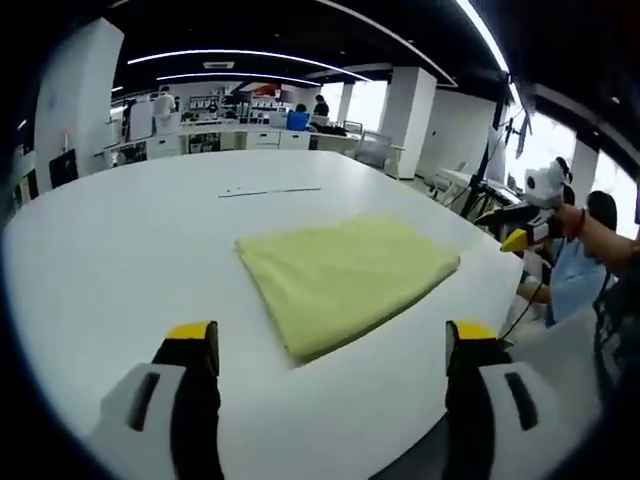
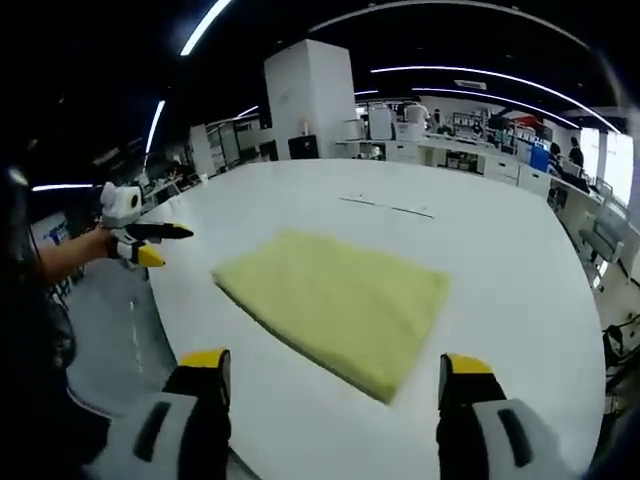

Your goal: Fold the garment on the visible template until the final outline fits inside the template.

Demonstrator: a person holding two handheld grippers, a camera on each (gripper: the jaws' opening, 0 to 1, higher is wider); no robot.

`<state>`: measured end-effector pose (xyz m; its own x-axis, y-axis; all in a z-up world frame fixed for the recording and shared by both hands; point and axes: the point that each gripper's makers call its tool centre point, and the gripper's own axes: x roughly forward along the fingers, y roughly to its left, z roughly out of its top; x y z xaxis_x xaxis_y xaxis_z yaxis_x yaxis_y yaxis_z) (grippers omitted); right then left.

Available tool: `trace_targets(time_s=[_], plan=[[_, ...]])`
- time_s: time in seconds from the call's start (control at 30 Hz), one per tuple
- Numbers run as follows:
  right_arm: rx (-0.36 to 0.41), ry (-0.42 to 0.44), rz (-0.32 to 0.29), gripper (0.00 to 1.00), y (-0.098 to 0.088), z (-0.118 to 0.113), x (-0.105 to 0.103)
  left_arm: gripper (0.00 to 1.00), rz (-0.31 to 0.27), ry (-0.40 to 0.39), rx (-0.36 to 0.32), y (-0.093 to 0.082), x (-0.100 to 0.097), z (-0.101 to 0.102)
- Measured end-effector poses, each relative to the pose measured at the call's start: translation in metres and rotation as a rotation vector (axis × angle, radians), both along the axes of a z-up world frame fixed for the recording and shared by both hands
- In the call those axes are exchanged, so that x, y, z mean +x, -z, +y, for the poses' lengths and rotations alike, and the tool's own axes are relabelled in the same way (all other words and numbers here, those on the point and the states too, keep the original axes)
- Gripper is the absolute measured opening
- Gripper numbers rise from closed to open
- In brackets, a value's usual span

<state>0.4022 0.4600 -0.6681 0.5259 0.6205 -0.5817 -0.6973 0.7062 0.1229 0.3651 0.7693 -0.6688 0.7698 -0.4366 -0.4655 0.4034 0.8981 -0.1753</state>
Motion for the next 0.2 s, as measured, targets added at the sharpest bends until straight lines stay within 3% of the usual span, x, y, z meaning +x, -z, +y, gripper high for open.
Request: trace_targets(time_s=[0.2], plan=[[0.023,0.025,-0.001,0.96,-0.0055,0.0018,-0.004,0.99,0.017,-0.025,0.058,0.0038,-0.0067,0.0051]])
